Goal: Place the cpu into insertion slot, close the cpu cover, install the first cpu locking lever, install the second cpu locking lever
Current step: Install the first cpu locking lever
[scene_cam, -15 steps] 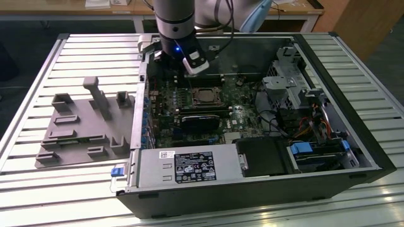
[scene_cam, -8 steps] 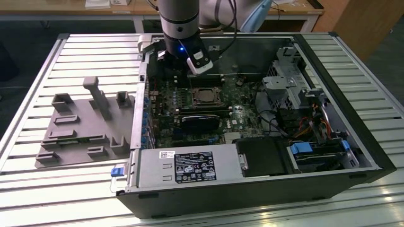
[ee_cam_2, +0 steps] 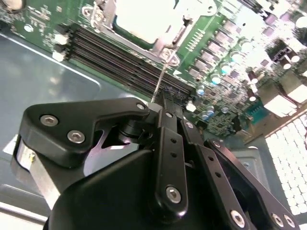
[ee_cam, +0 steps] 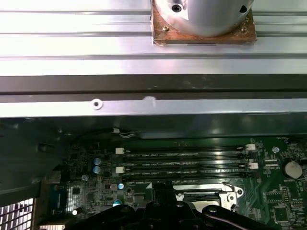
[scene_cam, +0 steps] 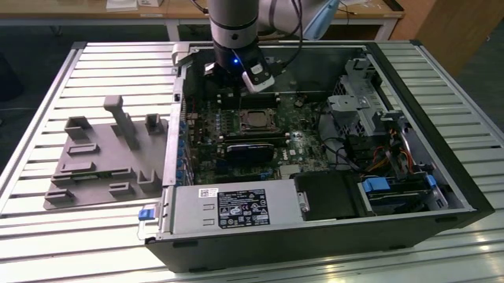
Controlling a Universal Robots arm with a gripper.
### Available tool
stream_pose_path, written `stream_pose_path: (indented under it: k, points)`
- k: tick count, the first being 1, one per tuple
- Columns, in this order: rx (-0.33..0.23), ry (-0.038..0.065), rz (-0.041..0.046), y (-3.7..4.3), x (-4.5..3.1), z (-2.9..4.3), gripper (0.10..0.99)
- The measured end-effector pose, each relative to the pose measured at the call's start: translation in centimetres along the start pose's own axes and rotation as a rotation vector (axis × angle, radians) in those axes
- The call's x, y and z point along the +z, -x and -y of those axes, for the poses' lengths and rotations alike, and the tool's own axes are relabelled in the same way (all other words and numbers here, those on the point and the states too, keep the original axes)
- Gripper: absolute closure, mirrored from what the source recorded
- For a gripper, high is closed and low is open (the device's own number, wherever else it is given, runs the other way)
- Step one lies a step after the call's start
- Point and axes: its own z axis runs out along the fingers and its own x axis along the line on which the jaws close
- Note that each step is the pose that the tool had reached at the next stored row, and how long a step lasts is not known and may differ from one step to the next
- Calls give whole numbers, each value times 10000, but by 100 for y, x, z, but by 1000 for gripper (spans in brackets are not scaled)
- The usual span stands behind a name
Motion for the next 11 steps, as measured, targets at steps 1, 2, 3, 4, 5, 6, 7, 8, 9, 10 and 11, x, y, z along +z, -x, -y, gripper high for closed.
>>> stream_pose_path:
  k: [1, 2, 3, 4, 5, 6, 7, 8, 9, 10, 11]
  points:
    - [0, -1, 0, 22, 2, -1, 984]
    - [1, -1, -1, 47, 4, -2, 984]
    - [0, 0, 0, 74, 6, -3, 984]
    - [-1, 0, 0, 100, 8, -4, 984]
    - [0, 0, -1, 126, 9, -5, 984]
    - [0, -1, 0, 151, 11, -6, 984]
    - [0, 0, 0, 180, 14, -7, 984]
    - [0, -1, -1, 210, 15, -8, 984]
    - [-1, -1, 0, 237, 18, -10, 984]
    - [0, -1, 0, 263, 20, -10, 984]
    - [1, -1, 0, 287, 22, -11, 984]
